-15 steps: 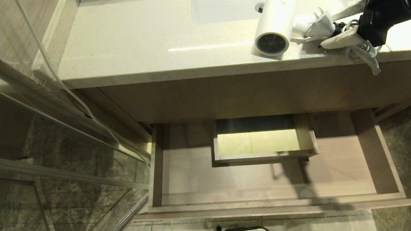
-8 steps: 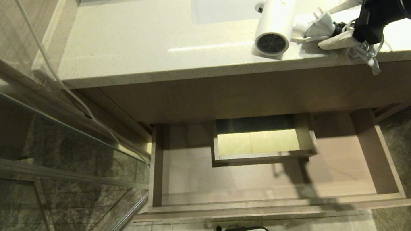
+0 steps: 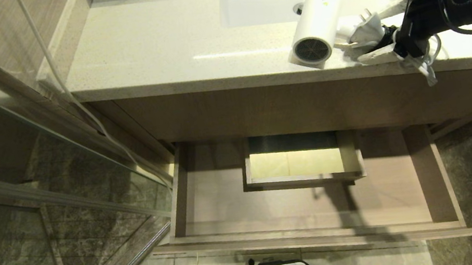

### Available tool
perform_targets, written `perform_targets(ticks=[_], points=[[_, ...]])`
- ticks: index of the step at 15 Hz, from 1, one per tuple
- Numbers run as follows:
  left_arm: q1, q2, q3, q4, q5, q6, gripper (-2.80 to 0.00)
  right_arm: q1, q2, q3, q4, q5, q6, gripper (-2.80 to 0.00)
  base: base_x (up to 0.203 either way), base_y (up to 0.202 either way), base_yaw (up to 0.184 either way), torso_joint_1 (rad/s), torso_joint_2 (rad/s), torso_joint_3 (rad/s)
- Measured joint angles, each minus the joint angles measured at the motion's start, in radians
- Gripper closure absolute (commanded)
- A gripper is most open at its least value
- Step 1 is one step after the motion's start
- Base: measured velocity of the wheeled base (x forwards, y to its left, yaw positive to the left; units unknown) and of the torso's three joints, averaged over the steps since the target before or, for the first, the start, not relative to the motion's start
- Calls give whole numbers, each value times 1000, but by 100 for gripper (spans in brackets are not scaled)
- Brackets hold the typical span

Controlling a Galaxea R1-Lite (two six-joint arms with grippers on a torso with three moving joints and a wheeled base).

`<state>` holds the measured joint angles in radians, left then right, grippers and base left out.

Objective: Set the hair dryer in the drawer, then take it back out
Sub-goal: Pick up the hairdryer

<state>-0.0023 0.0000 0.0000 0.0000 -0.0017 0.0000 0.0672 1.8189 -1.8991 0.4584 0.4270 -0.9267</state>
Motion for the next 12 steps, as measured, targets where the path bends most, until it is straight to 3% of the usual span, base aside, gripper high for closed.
perform_targets(ticks=[1, 5, 12], points=[[0, 0, 0, 0, 0, 0, 0, 0, 5, 0, -1, 7, 1, 0, 0, 0, 0, 0, 0, 0], [0, 0, 0, 0, 0, 0, 0, -10, 17, 0, 10, 50, 1, 0, 0, 0, 0, 0, 0, 0], [0, 0, 0, 0, 0, 0, 0, -10, 4, 2, 56, 46, 5, 0, 0, 0, 0, 0, 0, 0]])
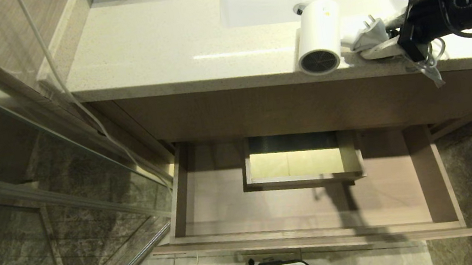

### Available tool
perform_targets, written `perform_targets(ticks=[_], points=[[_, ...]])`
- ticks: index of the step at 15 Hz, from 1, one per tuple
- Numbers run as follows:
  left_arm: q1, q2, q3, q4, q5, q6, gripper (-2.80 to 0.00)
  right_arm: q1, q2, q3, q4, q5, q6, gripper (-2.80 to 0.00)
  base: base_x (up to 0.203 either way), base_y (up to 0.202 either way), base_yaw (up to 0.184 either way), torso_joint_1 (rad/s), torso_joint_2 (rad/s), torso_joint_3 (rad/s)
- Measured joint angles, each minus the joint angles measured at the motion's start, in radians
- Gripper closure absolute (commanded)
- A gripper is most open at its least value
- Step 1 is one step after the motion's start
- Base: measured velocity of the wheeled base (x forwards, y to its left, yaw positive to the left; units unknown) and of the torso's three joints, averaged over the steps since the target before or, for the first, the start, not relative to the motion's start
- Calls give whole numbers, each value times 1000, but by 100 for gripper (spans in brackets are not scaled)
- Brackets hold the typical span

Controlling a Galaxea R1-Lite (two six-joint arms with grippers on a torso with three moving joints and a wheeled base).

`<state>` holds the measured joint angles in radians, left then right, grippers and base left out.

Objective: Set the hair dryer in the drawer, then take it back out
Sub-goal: Pick up the hairdryer

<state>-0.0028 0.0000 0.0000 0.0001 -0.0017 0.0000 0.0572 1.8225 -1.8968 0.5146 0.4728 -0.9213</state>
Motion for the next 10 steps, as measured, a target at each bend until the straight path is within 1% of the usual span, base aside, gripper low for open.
perform_targets(ticks=[4, 10], points=[[0, 0, 0, 0, 0, 0, 0, -3, -38, 4, 68, -4, 6, 0, 0, 0, 0, 0, 0, 0], [0, 0, 0, 0, 0, 0, 0, -8, -123, 25, 79, -3, 9, 0, 0, 0, 0, 0, 0, 0]])
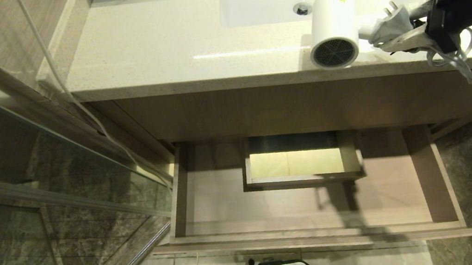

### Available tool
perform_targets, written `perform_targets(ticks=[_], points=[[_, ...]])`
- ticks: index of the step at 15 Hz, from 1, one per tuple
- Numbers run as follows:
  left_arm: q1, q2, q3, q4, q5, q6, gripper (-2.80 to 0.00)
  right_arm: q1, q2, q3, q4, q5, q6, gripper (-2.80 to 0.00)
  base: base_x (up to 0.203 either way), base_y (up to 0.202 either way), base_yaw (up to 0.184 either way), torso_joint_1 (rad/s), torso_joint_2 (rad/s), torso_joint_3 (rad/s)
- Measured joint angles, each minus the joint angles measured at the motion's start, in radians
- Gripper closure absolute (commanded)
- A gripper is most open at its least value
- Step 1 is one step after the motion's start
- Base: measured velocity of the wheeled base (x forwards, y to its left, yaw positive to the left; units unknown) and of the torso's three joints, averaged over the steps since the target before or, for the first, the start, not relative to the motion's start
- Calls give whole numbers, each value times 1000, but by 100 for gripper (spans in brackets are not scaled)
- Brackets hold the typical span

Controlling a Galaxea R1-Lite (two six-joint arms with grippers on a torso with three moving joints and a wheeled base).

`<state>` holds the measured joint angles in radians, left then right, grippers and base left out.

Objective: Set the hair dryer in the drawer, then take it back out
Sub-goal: Pick up the hairdryer, then put it into the drawer

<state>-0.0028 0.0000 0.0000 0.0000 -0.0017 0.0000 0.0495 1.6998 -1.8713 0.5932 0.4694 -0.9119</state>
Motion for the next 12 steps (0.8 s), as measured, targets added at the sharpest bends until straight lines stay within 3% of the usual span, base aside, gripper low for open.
perform_targets(ticks=[5, 9, 12], points=[[0, 0, 0, 0, 0, 0, 0, -4, -88, 63, -1, -1, 3, 0, 0, 0, 0, 0, 0, 0], [0, 0, 0, 0, 0, 0, 0, -3, -182, 149, -9, -1, 94, 0, 0, 0, 0, 0, 0, 0], [0, 0, 0, 0, 0, 0, 0, -2, -256, 223, -9, -3, 100, 0, 0, 0, 0, 0, 0, 0]])
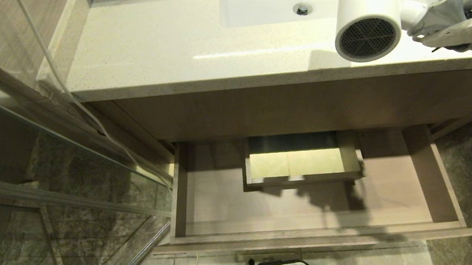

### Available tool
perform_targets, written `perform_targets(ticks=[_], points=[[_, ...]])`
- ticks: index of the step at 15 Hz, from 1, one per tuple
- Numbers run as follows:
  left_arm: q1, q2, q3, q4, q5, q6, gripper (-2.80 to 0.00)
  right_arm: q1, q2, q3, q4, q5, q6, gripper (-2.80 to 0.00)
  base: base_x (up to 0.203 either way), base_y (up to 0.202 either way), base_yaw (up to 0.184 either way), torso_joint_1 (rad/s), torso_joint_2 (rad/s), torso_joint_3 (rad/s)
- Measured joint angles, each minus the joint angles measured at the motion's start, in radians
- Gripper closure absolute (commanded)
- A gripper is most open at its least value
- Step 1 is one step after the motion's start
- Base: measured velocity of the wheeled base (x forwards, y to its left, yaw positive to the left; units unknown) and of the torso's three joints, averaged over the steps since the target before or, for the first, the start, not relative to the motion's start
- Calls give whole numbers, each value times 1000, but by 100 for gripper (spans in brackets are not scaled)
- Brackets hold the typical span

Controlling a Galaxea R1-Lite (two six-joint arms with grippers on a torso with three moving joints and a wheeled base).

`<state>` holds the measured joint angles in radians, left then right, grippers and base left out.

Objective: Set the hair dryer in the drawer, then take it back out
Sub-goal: Put it into the drawer

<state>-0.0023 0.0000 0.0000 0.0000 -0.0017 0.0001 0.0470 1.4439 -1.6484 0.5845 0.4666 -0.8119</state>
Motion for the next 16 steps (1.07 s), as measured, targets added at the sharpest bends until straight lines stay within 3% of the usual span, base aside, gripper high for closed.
perform_targets(ticks=[4, 7, 10, 14, 16], points=[[0, 0, 0, 0, 0, 0, 0, 0, -113, 133, 7, -3, 31, 0, 0, 0, 0, 0, 0, 0], [0, 0, 0, 0, 0, 0, 0, 0, -210, 234, 7, -8, 149, 0, 0, 0, 0, 0, 0, 0], [0, 0, 0, 0, 0, 0, 0, 0, -305, 333, 2, -78, 201, 0, 0, 0, 0, 0, 0, 0], [0, 0, 0, 0, 0, 0, 0, 11, -421, 493, -55, -135, 356, 0, 0, 0, 0, 0, 0, 0], [0, 0, 0, 0, 0, 0, 0, 18, -473, 559, -92, -153, 378, 0, 0, 0, 0, 0, 0, 0]])
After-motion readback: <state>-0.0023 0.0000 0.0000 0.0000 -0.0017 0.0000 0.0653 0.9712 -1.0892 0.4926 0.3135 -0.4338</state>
